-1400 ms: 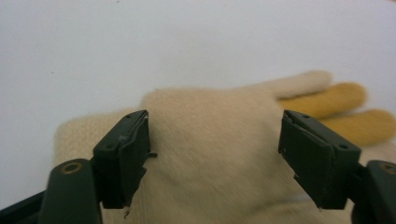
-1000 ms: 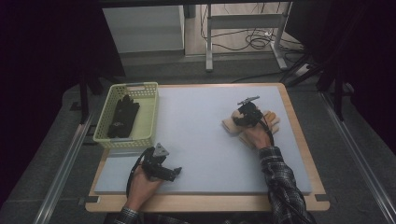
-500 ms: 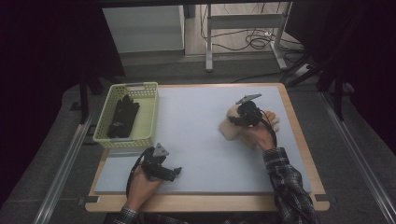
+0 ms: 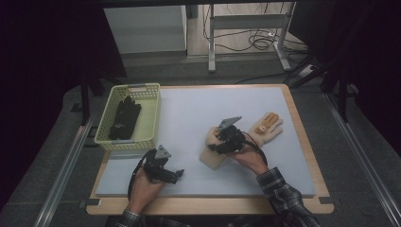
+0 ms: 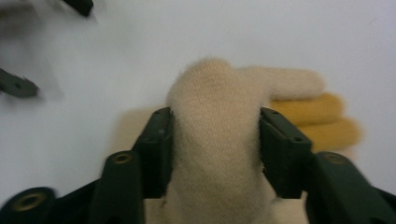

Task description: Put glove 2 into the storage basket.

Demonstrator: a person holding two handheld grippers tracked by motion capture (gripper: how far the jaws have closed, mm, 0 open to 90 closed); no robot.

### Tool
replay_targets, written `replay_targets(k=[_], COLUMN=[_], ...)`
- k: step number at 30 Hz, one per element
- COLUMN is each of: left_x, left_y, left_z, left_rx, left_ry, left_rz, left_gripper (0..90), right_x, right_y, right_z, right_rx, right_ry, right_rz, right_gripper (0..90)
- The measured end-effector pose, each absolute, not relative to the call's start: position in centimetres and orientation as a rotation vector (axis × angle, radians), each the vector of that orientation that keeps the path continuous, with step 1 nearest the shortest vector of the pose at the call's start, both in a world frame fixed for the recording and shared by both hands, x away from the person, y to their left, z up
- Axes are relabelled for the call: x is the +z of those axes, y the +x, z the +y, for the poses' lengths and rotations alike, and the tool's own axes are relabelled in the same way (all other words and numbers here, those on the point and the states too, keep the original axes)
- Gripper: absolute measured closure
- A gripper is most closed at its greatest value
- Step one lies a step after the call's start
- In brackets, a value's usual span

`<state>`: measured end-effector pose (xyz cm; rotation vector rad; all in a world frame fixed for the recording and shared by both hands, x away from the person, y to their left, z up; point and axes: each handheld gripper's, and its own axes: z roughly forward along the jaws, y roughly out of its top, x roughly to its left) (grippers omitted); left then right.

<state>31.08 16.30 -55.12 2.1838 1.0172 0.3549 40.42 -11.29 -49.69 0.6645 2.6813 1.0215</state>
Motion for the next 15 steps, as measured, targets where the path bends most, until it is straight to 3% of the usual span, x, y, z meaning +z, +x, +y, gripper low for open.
replay_targets(k=[4,7,8,10,12,15], left_x=[-55.1,-55.1,-55.1,-55.1,-55.1,-55.1], left_y=[31.1,31.1,31.1,31.1,31.1,31.1], left_z=[16.3,16.3,16.3,16.3,16.3,16.3], left_rx=[0.354,0.354,0.354,0.354,0.355,0.356], left_ry=[2.184,2.184,2.184,2.184,2.185,2.186], left_rz=[1.017,1.017,1.017,1.016,1.016,1.015], left_gripper=[0.0,0.0,0.0,0.0,0.0,0.0], right_x=[-50.5,-49.3,-48.9,-48.6,-48.8,-49.5], right_y=[40.2,40.1,40.0,39.7,39.3,38.8], right_z=[-11.3,-11.7,-11.7,-11.4,-10.6,-9.3], right_rx=[1.032,1.079,1.106,1.144,1.171,1.167], right_ry=[0.677,0.693,0.698,0.694,0.669,0.631], right_rz=[2.695,2.665,2.663,2.681,2.74,2.771], right_gripper=[33.7,33.2,36.3,53.5,80.2,88.4])
